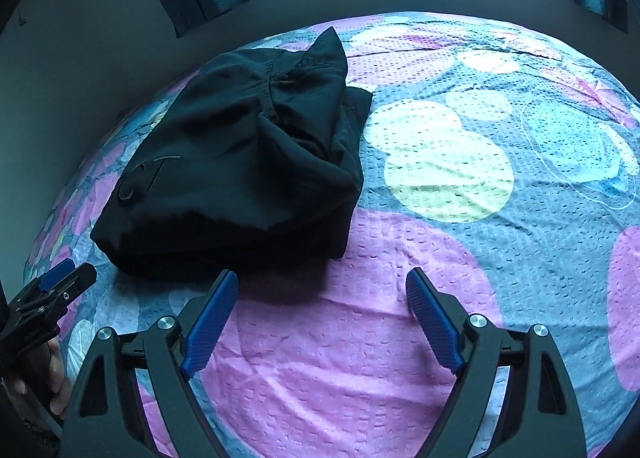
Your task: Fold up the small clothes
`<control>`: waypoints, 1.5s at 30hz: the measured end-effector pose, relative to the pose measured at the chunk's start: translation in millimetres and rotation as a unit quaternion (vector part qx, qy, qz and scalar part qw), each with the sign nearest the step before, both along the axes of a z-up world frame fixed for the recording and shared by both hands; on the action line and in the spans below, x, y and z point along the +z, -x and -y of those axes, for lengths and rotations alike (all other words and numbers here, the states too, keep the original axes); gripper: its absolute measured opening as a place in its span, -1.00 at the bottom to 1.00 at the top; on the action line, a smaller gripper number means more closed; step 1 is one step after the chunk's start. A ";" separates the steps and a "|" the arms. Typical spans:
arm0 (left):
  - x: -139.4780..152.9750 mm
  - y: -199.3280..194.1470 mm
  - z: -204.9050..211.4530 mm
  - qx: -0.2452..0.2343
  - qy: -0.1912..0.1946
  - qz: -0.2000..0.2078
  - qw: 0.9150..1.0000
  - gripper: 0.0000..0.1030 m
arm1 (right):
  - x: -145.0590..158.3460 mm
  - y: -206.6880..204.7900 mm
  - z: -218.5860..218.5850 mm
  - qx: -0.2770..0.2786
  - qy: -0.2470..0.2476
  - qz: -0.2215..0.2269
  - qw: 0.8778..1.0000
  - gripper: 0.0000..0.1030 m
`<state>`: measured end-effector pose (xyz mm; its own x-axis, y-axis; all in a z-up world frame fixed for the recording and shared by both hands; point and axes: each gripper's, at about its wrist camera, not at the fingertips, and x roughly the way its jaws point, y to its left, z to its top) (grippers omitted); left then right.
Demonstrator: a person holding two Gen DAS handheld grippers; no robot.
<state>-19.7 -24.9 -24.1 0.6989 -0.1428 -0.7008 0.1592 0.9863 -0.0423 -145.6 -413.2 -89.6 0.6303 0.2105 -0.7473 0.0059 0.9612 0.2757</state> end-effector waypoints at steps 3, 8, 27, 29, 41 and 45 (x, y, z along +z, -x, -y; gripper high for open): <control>1.7 0.1 -0.7 0.008 -0.003 0.005 1.000 0.96 | 4.3 9.9 3.3 -0.001 0.000 0.004 1.000 0.65; 2.8 -0.2 -0.5 0.016 -0.011 0.008 1.000 0.96 | 5.0 9.0 1.3 0.002 0.003 0.005 1.000 0.65; 3.5 2.6 0.3 0.028 -0.014 0.012 0.999 0.96 | 6.3 10.0 -1.0 0.000 -0.001 0.019 1.000 0.65; 3.3 3.0 1.4 0.028 -0.013 0.011 0.999 0.96 | 5.6 10.5 -2.3 0.000 -0.001 0.020 1.000 0.65; 1.6 2.1 0.1 0.040 -0.014 0.008 0.999 0.96 | -0.6 8.9 -6.9 0.010 -0.001 0.017 1.000 0.65; 0.9 1.3 -1.7 0.046 -0.012 0.010 0.999 0.96 | -1.6 8.7 -7.0 0.008 -0.003 0.016 1.000 0.65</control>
